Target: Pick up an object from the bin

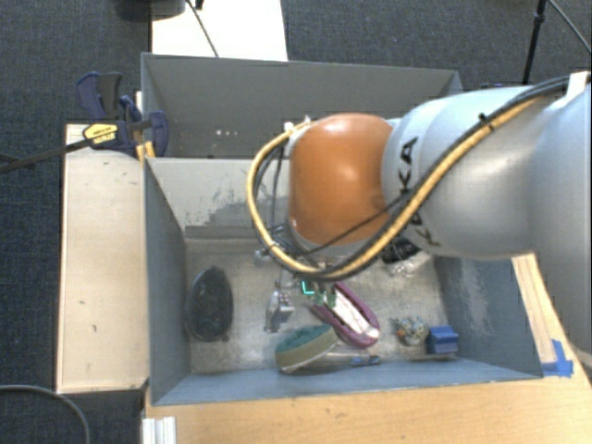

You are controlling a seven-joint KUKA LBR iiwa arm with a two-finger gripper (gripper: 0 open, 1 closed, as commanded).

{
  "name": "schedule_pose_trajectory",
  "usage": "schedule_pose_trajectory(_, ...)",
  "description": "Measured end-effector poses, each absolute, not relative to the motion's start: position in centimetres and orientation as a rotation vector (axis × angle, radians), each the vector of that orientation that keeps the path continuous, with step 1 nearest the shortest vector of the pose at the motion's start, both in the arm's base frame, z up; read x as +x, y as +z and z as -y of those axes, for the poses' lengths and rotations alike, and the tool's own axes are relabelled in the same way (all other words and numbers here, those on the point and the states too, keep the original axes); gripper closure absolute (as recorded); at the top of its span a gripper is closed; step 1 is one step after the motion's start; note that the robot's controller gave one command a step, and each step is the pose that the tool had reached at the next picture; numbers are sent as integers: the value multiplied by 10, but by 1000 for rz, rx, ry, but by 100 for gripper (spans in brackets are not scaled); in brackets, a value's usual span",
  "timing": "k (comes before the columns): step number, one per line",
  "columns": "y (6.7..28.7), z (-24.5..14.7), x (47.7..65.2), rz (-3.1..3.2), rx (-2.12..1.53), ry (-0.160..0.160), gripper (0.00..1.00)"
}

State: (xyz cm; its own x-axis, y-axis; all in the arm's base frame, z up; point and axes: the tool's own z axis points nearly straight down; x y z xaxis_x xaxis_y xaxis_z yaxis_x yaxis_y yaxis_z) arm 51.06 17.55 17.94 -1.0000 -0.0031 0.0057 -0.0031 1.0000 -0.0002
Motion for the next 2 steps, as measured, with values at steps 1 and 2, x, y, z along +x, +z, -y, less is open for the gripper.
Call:
schedule_pose_trajectory(1, 76, -108, 531, 3139, 7, 3, 0)
schedule_pose_trajectory(2, 76, 11, 569, 3149, -31, 4, 0)
